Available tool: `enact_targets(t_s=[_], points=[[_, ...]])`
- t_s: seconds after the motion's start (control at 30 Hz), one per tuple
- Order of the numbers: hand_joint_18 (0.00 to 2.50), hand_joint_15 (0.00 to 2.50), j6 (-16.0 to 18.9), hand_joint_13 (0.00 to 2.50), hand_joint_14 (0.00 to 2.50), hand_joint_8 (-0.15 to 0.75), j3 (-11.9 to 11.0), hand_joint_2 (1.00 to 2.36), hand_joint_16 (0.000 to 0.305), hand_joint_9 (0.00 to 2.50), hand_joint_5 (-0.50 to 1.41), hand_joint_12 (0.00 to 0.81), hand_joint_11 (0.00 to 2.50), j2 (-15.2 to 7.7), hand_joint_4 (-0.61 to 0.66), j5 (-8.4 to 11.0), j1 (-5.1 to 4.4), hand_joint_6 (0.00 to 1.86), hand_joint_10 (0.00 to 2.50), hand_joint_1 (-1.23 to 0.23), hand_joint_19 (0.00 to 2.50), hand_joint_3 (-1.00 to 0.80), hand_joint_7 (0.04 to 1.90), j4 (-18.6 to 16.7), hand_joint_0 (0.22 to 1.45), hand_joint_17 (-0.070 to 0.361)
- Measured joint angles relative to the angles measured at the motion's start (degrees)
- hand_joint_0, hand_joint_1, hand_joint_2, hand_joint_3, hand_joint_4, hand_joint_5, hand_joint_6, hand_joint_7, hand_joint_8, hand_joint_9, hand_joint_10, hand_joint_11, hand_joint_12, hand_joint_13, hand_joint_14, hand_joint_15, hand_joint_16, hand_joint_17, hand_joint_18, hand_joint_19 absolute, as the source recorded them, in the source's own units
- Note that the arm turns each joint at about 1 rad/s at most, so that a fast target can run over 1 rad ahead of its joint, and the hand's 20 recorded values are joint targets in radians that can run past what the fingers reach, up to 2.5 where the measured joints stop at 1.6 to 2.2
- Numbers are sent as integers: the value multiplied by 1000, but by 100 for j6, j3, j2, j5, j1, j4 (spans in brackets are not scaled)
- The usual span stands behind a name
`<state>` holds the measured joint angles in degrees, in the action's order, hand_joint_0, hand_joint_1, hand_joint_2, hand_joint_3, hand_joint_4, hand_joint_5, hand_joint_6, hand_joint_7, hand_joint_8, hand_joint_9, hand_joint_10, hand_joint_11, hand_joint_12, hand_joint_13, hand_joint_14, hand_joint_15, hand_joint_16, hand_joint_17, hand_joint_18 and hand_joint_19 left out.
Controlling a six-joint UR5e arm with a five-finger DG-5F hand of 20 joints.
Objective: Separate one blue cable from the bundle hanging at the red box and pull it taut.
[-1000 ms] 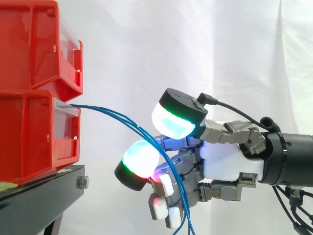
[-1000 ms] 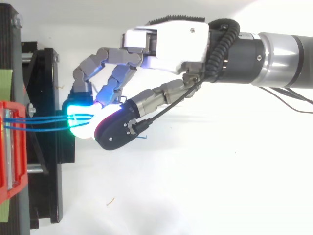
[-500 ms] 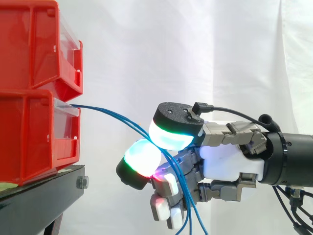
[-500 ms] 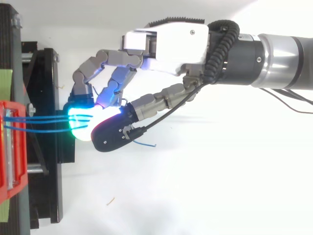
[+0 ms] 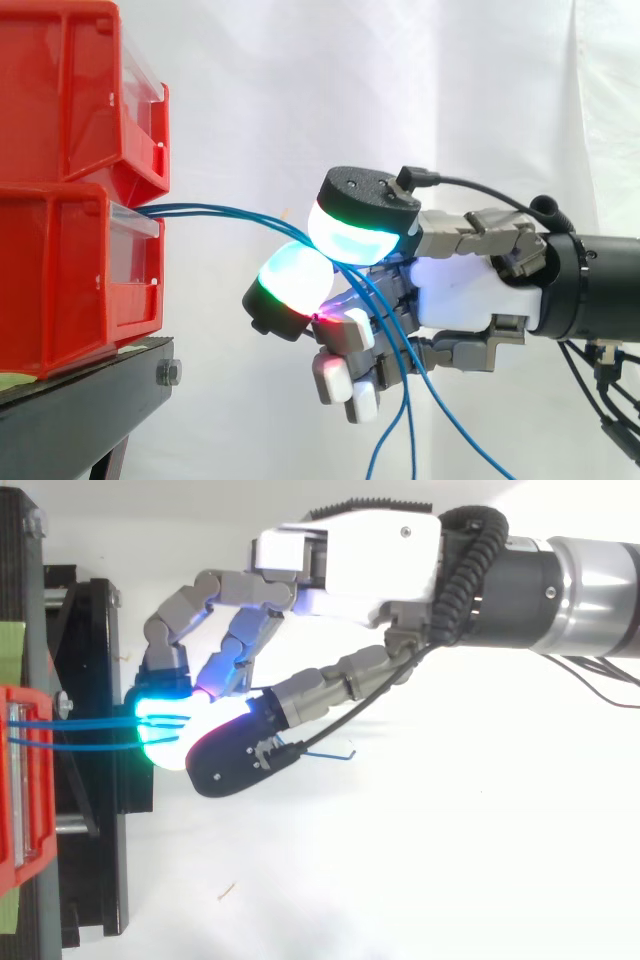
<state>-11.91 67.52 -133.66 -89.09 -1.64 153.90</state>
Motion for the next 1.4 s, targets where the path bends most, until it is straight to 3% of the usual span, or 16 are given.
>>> enact_targets(t_s=[0.3, 0.67, 0.83, 0.9, 1.0, 1.23, 1.33, 1.4], points=[[901, 597, -354, 982, 21, 330, -2, 1011, 48, 1023, -196, 371, 1108, 66, -21, 7, -20, 931, 20, -835, 674, -324, 1095, 422, 715, 107], [915, 600, -372, 993, 22, 327, -2, 1004, 47, 1035, -196, 366, 1112, 68, -35, 19, -37, 937, 20, -871, 676, -436, 1128, 460, 761, 105], [932, 610, -363, 1007, 23, 326, -2, 1000, 46, 1047, -196, 362, 1118, 68, 12, 23, -30, 942, 20, -880, 664, -500, 1061, 465, 770, 104], [936, 619, -360, 1010, 22, 324, -2, 1000, 46, 1049, -194, 363, 1112, 68, 41, 24, -26, 940, 20, -898, 667, -500, 1054, 470, 760, 104], [929, 629, -357, 1009, 24, 326, -2, 1000, 46, 1066, -186, 364, 1119, 68, 73, 24, -23, 935, 21, -881, 697, -500, 1034, 485, 638, 103], [948, 642, -357, 1026, 22, 345, -2, 1000, 49, 1095, -178, 387, 1111, 68, 122, 21, -20, 889, 20, -698, 723, -500, 962, 500, 521, 111], [929, 639, -362, 1030, 22, 334, -2, 1000, 48, 1112, -173, 380, 1092, 68, 105, 17, -31, 869, 21, -515, 745, -500, 973, 496, 557, 107], [921, 641, -364, 1031, 23, 326, -2, 1000, 47, 1120, -172, 375, 1099, 68, 103, 16, -35, 865, 18, -467, 754, -500, 987, 494, 593, 105]])
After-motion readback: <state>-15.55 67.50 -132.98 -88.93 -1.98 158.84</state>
